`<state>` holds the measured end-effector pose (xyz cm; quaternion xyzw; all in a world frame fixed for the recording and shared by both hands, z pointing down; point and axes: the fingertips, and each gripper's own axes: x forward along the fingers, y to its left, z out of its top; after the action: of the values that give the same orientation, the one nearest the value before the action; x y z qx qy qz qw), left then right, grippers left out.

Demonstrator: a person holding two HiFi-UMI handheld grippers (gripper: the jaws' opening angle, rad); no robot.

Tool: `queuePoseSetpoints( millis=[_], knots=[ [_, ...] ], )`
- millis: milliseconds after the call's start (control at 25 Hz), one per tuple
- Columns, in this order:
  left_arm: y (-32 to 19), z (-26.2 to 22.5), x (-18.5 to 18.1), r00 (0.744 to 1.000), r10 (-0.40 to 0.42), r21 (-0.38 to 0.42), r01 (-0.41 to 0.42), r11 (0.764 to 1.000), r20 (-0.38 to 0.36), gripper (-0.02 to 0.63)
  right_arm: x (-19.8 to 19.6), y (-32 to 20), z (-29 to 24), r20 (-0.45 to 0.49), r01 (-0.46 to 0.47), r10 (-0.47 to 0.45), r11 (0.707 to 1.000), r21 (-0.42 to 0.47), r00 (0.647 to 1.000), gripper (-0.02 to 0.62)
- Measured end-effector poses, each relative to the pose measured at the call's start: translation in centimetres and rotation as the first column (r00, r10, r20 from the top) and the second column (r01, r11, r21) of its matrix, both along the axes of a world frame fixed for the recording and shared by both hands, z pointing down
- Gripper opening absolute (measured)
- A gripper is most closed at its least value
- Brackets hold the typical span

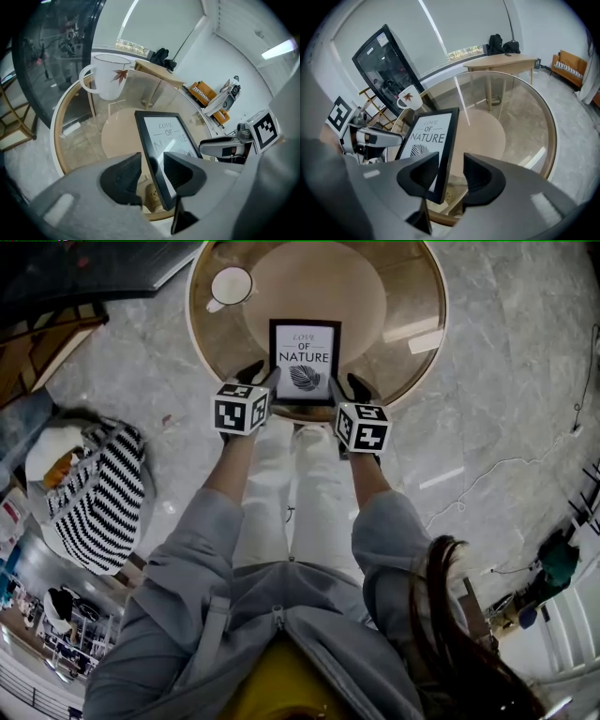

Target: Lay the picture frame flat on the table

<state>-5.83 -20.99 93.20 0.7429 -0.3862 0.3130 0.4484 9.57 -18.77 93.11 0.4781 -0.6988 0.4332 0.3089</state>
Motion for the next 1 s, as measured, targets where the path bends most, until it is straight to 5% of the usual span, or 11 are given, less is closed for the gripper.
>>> queuePoseSetpoints(
  millis=[160,280,320,480,720,840,1000],
  knots=[
    [1.7,-2.3,-0.1,1.0,-0.006,-0.016,0.006,1.0,-0.007,0.149,0.7,0.7,-2.4,-0.006,-0.019,0.019,1.0,0.013,1.0,0.122],
    [3.5,-5.2,0.6,1.0,0.012,-0.021,-0.012,1.0,-0.029,0.054,0.9,1.6,-5.4,0.021,-0.05,0.05,0.998,0.025,0.999,0.007],
    [4.1,-6.4,1.0,0.999,0.028,-0.015,-0.028,0.999,-0.035,0.01,0.8,2.0,-6.4,0.034,-0.055,0.054,0.998,0.027,0.998,0.0],
    [4.9,-11.5,1.9,0.995,0.087,0.045,-0.085,0.995,-0.042,0.006,-0.2,3.2,-11.3,0.087,-0.034,0.029,0.998,0.046,0.996,-0.002],
    [2.9,-19.6,2.6,0.99,0.137,0.183,-0.131,0.974,-0.019,0.005,1.9,1.7,-19.2,0.036,-0.011,0.006,0.99,0.141,0.999,-0.002],
    [1.3,-24.9,2.6,0.994,0.106,0.286,-0.093,0.954,-0.03,0.005,3.2,0.0,-23.9,0.008,-0.01,0.009,0.975,0.221,1.0,-0.002],
    [-0.4,-32.9,3.3,0.995,0.093,0.448,-0.068,0.891,-0.036,0.005,4.1,-2.0,-31.3,-0.003,-0.006,0.007,0.936,0.353,1.0,-0.002]
  ],
)
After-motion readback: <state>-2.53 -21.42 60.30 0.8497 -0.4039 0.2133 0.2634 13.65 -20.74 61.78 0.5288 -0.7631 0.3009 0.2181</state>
